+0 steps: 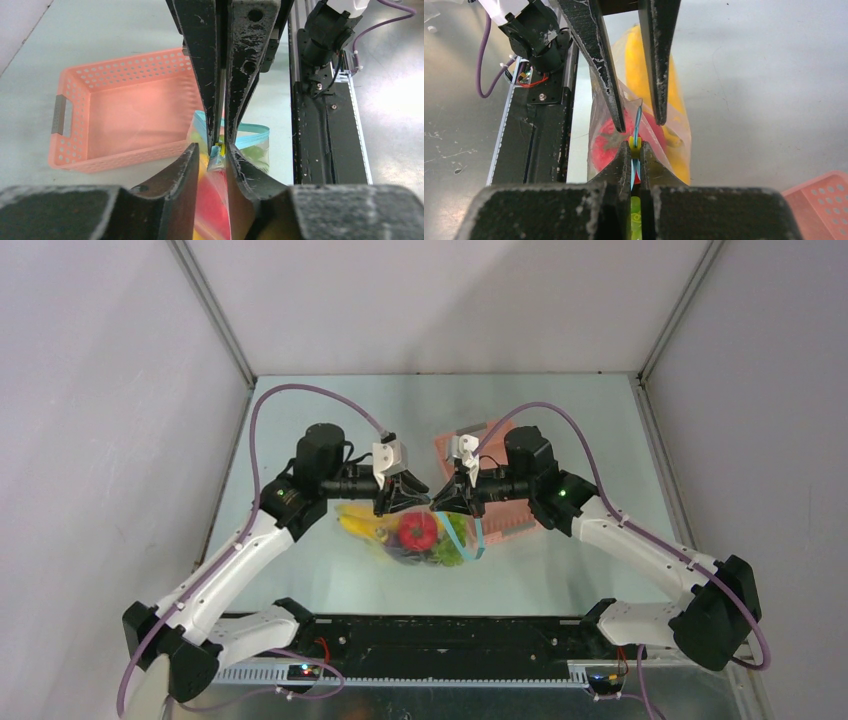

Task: Place the food in the zip-top bag and seal the zipper

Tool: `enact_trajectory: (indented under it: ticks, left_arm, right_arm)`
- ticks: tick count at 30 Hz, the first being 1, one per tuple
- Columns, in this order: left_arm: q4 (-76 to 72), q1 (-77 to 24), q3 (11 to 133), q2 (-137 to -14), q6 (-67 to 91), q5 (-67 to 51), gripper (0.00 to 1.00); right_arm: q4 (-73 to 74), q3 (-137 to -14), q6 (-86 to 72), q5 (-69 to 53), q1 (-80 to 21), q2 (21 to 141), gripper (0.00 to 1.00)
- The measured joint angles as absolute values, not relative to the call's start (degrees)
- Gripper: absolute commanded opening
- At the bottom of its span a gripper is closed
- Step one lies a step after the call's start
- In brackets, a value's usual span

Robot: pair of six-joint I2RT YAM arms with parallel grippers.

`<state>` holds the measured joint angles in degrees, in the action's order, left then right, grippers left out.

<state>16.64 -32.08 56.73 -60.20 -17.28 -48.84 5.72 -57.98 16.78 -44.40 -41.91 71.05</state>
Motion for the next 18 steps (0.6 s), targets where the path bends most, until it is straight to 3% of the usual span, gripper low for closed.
enact_trajectory:
  ticks: [9,18]
  left_arm:
    - [19.70,-32.08,57.56,-60.86,-20.62,-50.46,0.28]
    - [20.27,-32.08,57.56,-60.77,-21.39,-50.63,0.01]
  right_arm:
    - [5.48,-57.98,16.69,-44.18,-41.93,71.05,0.00]
    - [5.13,-57.98,16.53,-44.16,-42.33,71.02,0.00]
